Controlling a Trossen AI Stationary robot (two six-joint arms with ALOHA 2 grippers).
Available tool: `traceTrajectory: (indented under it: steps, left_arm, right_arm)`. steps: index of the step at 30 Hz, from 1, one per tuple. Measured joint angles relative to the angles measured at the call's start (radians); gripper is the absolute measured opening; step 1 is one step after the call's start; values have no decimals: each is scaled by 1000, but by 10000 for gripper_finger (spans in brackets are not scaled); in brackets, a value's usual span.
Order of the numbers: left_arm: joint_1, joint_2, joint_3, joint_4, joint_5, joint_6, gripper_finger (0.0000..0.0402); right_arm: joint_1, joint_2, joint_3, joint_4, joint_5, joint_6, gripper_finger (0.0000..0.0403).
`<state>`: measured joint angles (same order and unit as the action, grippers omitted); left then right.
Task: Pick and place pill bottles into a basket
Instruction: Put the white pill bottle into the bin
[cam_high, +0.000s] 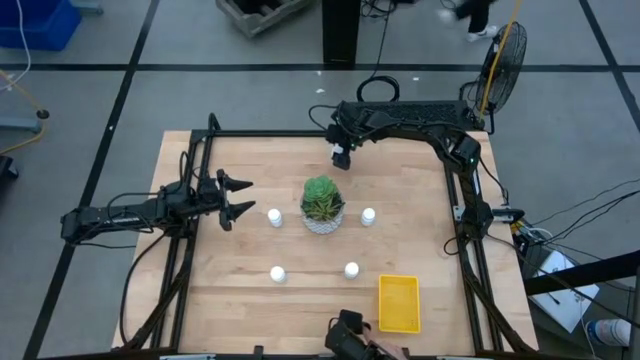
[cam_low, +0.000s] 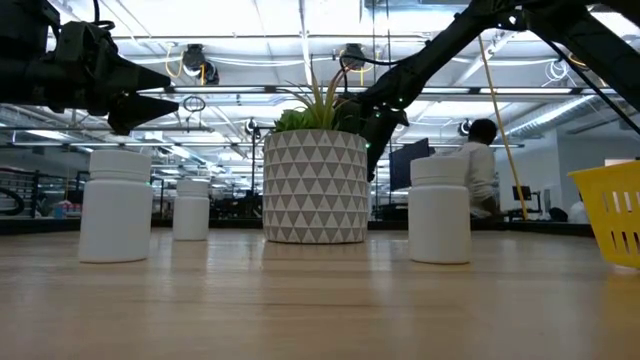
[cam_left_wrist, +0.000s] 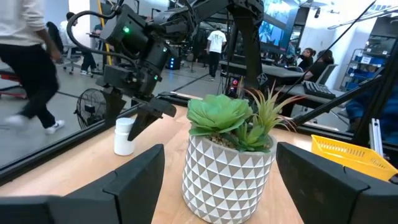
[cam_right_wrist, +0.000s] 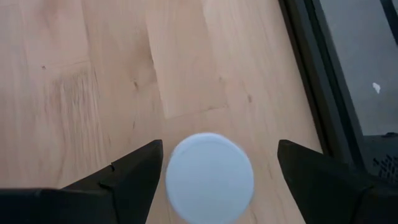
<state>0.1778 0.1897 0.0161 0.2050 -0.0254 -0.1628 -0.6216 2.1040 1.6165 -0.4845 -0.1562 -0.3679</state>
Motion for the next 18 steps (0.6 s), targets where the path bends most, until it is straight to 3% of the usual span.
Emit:
traceTrajectory:
  steps: [18]
  left_arm:
    - [0, 0, 0, -5, 0, 2, 310]
  right_arm:
    - [0, -42, 0, -14, 27, -2, 254]
